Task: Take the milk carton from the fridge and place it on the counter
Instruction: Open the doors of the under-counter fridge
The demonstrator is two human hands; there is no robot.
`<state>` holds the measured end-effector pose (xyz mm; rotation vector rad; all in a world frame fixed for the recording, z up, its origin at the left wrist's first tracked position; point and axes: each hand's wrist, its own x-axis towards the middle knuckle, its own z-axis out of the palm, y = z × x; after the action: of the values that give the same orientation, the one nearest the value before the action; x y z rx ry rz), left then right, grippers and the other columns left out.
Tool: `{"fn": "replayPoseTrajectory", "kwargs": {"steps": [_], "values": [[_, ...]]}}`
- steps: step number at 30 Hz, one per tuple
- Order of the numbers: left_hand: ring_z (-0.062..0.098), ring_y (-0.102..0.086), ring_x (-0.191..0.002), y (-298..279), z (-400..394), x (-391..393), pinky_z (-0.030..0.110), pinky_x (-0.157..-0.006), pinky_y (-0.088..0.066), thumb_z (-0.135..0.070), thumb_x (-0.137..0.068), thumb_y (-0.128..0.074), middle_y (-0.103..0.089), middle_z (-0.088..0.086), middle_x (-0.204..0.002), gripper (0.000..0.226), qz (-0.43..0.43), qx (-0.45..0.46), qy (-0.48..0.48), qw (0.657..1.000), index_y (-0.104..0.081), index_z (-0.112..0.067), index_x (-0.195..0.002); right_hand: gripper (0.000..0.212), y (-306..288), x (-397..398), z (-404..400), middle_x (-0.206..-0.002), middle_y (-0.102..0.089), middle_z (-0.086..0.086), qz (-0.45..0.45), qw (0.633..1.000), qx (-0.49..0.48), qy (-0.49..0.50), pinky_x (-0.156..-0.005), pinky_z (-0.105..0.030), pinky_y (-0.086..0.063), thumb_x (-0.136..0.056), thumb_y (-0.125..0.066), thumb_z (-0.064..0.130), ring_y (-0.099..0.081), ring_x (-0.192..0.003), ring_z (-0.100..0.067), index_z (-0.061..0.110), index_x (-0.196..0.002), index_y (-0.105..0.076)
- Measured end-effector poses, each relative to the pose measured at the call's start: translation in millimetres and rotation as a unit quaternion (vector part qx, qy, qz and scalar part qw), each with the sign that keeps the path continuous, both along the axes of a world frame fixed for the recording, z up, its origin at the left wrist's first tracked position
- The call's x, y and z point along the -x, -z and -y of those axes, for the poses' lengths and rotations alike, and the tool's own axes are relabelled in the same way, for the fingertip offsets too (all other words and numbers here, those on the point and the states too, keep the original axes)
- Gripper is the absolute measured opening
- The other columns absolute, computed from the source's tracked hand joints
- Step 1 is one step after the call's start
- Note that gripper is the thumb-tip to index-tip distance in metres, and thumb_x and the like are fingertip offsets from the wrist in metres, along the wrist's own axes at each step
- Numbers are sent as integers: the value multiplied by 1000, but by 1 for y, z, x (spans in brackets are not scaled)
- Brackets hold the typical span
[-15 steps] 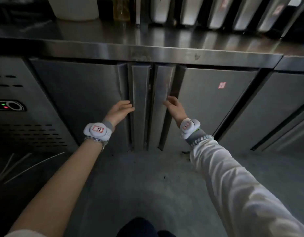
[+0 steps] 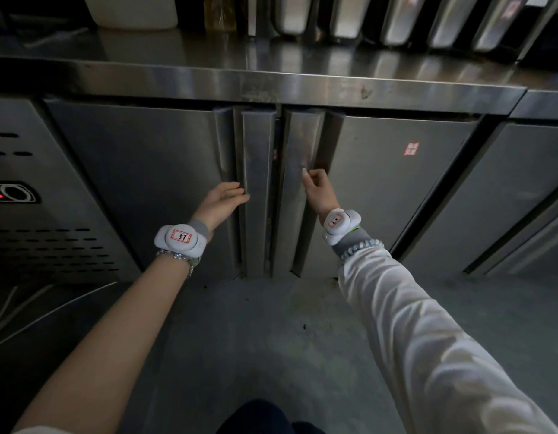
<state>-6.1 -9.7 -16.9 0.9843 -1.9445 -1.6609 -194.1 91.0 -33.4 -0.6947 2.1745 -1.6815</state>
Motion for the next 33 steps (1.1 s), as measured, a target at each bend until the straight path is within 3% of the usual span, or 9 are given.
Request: {"fn": "replayPoseTrajectory", "kwargs": {"steps": [3,6,11,15,21,25,29,33], "values": [[14,-51,-129,3,-1,-2,38,-116,-34,-20,-89,-64,-58,1,-138,51,-1,1,-5,1000,-49,-14,-137,24,1,-10,-5,-78,-49,-4,-40,999,-10,14,-69,-24,-32,-102,-51,31,-46,-76,-18,11,-91,-42],[15,-50,-129,4,-3,-3,38,-115,-35,-20,-89,-64,-58,2,-139,51,2,-5,-6,1000,-49,-13,-138,28,19,-24,-30,-81,-45,-9,-96,995,16,19,-64,-26,-29,-101,-52,28,-42,-75,-19,10,-85,-38],[17,-51,-129,5,-16,-4,35,-113,-37,-18,-90,-63,-57,5,-139,53,-6,7,-8,1000,-47,-10,-139,29,25,-28,-68,-68,-36,7,-114,993,37,-19,-59,-16,-34,-101,-52,28,-34,-62,-5,14,-81,-39],[18,-50,-129,12,-38,-7,33,-110,-39,-17,-91,-61,-56,6,-139,51,-7,13,-1,1000,-46,-9,-139,29,25,-39,-98,-69,-35,8,-104,992,58,-36,-57,-12,-35,-100,-54,33,-32,-58,0,15,-80,-41],[19,-49,-131,22,-68,-13,30,-103,-40,-15,-92,-59,-55,8,-141,50,-8,13,-3,1000,-46,-8,-139,27,25,-51,-140,-77,-48,11,-100,990,84,-47,-64,-9,-39,-92,-64,43,-43,-66,1,19,-85,-52],[18,-49,-131,27,-89,-15,30,-103,-40,-16,-92,-60,-56,7,-140,49,-13,4,-11,1000,-46,-10,-138,18,27,-56,-175,-71,-55,31,-104,988,103,-46,-68,-9,-43,-91,-66,40,-50,-67,7,34,-82,-52],[18,-49,-131,28,-117,-12,31,-102,-39,-16,-91,-61,-57,6,-139,47,-18,-2,-8,1000,-48,-10,-136,13,30,-58,-210,-79,-59,38,-100,987,117,-50,-73,-3,-44,-93,-65,39,-56,-77,13,29,-96,-56],[18,-50,-130,26,-149,-10,28,-97,-40,-19,-90,-62,-56,5,-141,51,-13,5,18,1000,-47,-11,-138,31,31,-57,-249,-100,-60,22,-89,987,126,-44,-81,-3,-45,-91,-64,43,-58,-90,11,24,-115,-59]]}}
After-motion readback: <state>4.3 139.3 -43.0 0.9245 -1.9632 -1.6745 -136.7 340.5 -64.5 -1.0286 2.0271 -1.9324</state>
